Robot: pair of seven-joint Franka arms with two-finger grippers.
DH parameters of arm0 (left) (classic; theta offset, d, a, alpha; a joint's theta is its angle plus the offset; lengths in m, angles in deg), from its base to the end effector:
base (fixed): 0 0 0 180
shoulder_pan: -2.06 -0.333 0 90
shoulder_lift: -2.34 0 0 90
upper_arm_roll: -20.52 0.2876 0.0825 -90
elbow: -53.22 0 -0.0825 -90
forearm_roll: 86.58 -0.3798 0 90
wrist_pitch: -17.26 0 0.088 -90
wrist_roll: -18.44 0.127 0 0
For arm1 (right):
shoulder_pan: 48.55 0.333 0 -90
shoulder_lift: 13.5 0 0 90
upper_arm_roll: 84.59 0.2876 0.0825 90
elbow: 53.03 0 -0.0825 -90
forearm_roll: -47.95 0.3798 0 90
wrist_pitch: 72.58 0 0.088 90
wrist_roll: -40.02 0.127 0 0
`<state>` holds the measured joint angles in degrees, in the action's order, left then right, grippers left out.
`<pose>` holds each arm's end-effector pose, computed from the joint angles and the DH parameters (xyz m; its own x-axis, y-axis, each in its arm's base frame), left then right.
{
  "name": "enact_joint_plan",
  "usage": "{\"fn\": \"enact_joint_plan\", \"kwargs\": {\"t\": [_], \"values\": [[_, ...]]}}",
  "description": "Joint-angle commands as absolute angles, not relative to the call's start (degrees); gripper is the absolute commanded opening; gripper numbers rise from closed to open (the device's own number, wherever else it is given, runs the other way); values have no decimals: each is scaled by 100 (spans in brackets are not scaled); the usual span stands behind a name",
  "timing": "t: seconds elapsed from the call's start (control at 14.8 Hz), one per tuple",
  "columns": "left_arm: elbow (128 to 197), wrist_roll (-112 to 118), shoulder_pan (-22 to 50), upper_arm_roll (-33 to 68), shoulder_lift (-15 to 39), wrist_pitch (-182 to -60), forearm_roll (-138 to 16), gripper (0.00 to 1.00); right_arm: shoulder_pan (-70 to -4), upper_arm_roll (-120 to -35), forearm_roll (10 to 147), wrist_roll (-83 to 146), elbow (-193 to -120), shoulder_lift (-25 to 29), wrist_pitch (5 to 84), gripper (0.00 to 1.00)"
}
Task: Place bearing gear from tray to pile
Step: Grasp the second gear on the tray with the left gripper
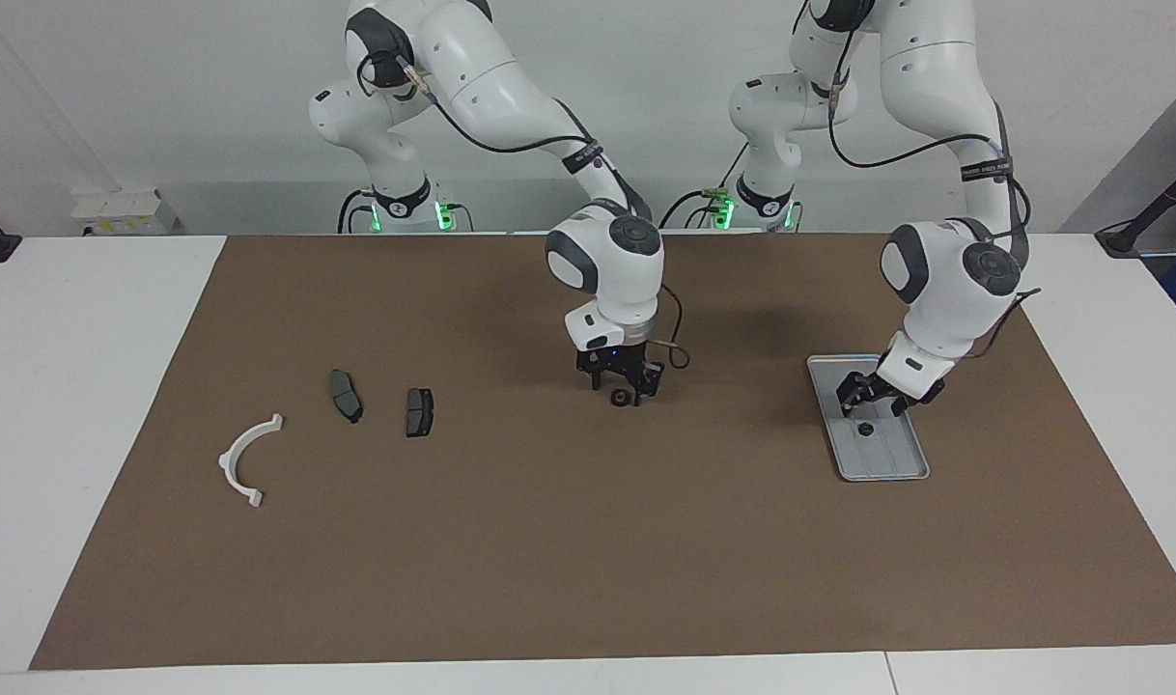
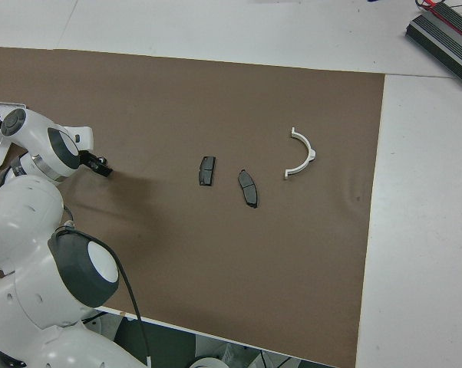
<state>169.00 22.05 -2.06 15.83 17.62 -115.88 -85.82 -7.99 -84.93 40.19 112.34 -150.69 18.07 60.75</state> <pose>0.5885 -0.0058 0.2782 0.9974 -0.0601 0.0388 -0.0613 -0.9977 0.0292 0.5098 0.4259 0.2384 0.8841 -0.4509 0.1227 -0.4508 -0.8921 -0.0305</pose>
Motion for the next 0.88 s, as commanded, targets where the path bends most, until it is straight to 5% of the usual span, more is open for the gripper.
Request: {"fn": "enact_joint_plan", "kwargs": {"t": [0.0,0.2,0.61,0.81], "values": [[16985,2275,-208,1595,1833,-11835,-8685,92,-917,-8433,3987,11148,-15138,1787,6031,48],[16985,2284,-208,1595,1947,-12028,-8685,92,-961,-8424,3995,11121,-15120,1787,6031,0],[16985,2284,-216,1595,2036,-12143,-8685,88,-1198,-8433,3995,10544,-14463,1744,5059,0],[16985,2284,-225,1595,2044,-12143,-8685,67,-1838,-8424,4039,8939,-14102,1297,3943,0]]}}
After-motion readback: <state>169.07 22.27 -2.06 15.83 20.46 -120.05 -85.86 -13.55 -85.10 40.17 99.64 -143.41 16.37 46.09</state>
